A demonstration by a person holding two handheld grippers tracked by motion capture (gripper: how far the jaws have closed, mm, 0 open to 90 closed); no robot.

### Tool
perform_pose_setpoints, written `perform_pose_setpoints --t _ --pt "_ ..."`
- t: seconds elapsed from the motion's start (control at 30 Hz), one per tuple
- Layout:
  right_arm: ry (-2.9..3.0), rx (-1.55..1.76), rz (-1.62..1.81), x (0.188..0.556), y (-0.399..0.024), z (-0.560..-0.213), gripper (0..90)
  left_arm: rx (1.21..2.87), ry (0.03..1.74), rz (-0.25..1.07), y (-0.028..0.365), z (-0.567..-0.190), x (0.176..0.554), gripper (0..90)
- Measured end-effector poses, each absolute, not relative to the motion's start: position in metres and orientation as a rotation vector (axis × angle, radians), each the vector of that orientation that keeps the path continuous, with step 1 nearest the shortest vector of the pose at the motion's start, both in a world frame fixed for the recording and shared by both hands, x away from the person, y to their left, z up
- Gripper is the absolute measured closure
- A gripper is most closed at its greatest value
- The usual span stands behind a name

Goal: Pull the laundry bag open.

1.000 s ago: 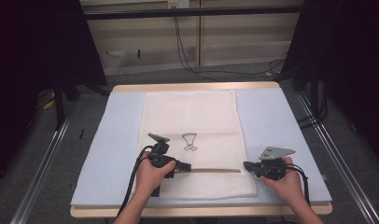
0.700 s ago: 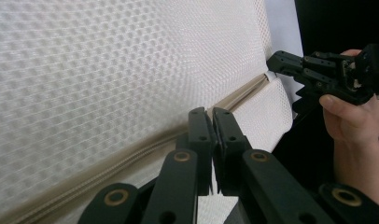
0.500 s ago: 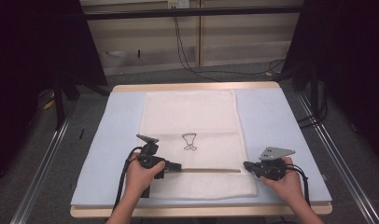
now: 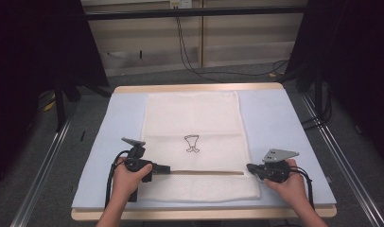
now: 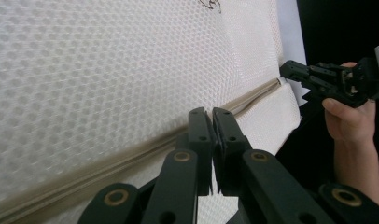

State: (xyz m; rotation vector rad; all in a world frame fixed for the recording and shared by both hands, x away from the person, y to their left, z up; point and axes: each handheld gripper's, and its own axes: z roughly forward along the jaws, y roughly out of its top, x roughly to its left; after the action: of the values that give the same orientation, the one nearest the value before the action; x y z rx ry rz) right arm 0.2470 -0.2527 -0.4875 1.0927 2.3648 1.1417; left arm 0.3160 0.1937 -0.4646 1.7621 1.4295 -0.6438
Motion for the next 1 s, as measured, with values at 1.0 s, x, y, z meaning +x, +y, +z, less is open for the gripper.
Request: perform_pose_setpoints --t 1.0 --pt "2.362 1.086 1.136 0.247 -0.252 -0.487 90.0 1.669 1.532 -0.576 0.279 -0.469 0.309 87.3"
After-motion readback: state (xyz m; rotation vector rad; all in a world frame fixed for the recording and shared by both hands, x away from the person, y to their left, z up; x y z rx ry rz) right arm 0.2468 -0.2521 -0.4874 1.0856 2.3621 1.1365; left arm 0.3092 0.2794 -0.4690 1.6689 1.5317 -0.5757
